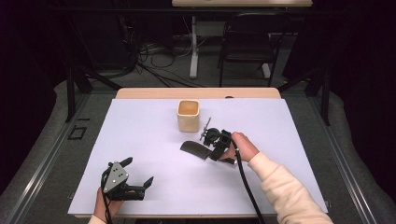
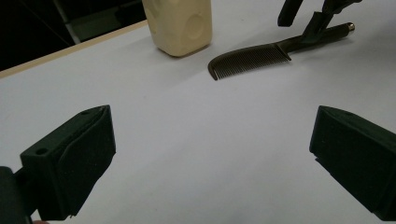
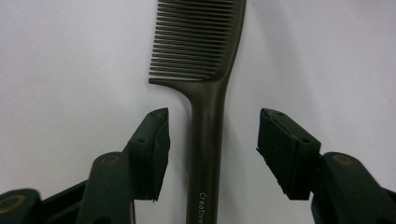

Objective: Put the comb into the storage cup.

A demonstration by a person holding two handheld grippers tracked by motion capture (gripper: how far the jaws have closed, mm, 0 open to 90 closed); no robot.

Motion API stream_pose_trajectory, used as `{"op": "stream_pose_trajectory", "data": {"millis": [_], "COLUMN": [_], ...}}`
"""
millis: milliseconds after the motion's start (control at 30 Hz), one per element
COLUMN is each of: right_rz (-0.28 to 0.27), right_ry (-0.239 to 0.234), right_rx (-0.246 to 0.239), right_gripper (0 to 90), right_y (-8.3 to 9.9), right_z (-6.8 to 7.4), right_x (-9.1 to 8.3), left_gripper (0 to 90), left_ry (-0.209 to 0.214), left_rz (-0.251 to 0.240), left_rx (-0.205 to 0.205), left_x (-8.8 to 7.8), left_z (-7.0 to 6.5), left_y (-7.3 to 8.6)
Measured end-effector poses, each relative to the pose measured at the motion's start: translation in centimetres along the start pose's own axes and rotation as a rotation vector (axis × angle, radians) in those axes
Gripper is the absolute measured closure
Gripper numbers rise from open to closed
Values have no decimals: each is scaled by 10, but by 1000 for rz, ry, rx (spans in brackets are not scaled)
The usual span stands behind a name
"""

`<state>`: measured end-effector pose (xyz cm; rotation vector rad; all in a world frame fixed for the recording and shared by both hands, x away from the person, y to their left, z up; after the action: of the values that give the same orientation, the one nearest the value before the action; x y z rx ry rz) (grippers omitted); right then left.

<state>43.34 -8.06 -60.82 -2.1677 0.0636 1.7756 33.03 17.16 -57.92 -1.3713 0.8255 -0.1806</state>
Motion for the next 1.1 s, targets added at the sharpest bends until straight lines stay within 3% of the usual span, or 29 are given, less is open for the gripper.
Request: {"op": "stream_pose_trajectory", "data": {"millis": [267,833,1100], "right_rz": [-5,46,30], "right_ry": [2,18,27], "right_rx": [-25,-16,-5], "right_gripper": [601,693,722], "right_y": [-2,2,1], "right_z": [2,3,3], "right_x": [5,16,17], "left_gripper": [2,3,2], "left_ry": [-1,0,1], "left_rz": [-2,0,-1], "left_rx": [-1,-2,0], "left_x": [0,0,0], "left_z": [0,0,0], "left_y": [0,0,0]}}
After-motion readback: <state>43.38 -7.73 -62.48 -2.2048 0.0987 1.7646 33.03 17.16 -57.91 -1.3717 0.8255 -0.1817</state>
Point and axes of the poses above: each handheld gripper's, and its own axes: x roughly forward along the jaws, y roughly out of its underside, z roughly to its left, the point moved 10 cm from there along x, roughly forward along the jaws, and after that the axes turned 8 degrees about -x, right-handed, at the moved point
